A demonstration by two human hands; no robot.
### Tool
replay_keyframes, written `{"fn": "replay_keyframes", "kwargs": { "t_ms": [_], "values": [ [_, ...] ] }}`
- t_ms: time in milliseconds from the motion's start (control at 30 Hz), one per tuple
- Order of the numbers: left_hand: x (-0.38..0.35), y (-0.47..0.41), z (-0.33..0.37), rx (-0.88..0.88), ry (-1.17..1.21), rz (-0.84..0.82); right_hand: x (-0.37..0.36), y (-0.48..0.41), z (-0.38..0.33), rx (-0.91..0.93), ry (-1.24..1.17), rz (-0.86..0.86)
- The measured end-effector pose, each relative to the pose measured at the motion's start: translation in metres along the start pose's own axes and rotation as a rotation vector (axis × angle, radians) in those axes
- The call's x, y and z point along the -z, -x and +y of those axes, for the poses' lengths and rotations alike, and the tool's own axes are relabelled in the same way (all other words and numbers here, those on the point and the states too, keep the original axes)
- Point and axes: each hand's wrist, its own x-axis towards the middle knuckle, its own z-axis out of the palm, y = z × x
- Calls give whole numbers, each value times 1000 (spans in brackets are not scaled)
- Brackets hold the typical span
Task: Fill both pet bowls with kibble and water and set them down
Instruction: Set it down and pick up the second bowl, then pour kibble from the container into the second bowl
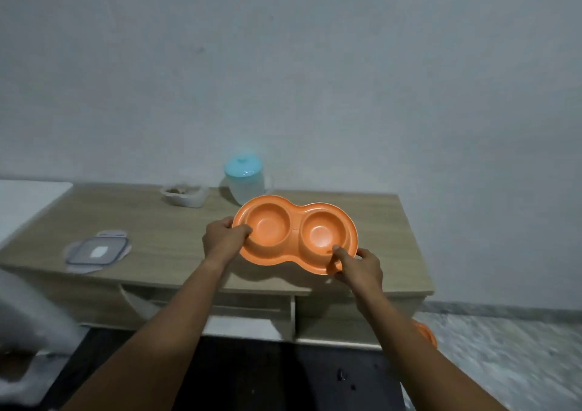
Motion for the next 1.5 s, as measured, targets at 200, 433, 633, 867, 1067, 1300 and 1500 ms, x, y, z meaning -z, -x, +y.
{"fn": "replay_keyframes", "kwargs": {
  "t_ms": [200,433,633,867,1067,1300,1500],
  "values": [
    [114,-130,-70,71,-115,-42,-178,-9,-8,-58,121,-67],
    [195,-242,-138,174,-150,-126,-321,-7,-10,-179,198,-98],
    [208,-276,-165,89,-310,-268,-354,-8,-8,-151,393,-14],
    [223,-291,-170,-233,-444,-459,-394,-9,-42,100,631,72],
    [217,-298,-177,-282,-667,-558,-479,-60,-78,92,532,-55],
    [210,-312,-204,-336,-726,-483,-527,-109,-91,-77,442,-77],
    [211,-307,-196,-331,-758,-497,-516,-96,-97,-187,218,-128]
  ]
}}
